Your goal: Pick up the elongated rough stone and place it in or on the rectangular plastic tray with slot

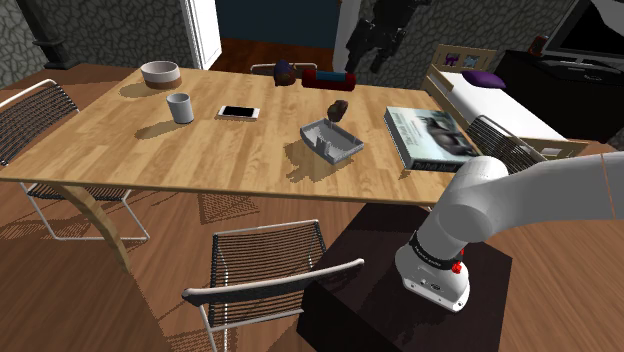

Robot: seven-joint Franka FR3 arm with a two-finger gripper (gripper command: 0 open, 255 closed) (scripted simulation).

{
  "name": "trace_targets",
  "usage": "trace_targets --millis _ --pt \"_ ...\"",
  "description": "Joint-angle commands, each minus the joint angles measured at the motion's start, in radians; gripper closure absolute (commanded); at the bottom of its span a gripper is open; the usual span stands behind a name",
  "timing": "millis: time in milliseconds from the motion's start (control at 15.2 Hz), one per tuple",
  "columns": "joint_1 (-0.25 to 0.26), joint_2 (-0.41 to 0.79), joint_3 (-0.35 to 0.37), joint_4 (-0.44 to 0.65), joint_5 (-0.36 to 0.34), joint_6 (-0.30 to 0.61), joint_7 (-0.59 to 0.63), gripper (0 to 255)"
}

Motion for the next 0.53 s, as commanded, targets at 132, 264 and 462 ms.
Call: trace_targets --millis 132,264,462 --pt "-0.008 0.036 -0.03 -0.01 -0.02 0.032 -0.037 0" --pt "-0.016 0.075 -0.06 -0.016 -0.038 0.065 -0.074 0" --pt "-0.027 0.142 -0.105 -0.016 -0.062 0.114 -0.128 0"
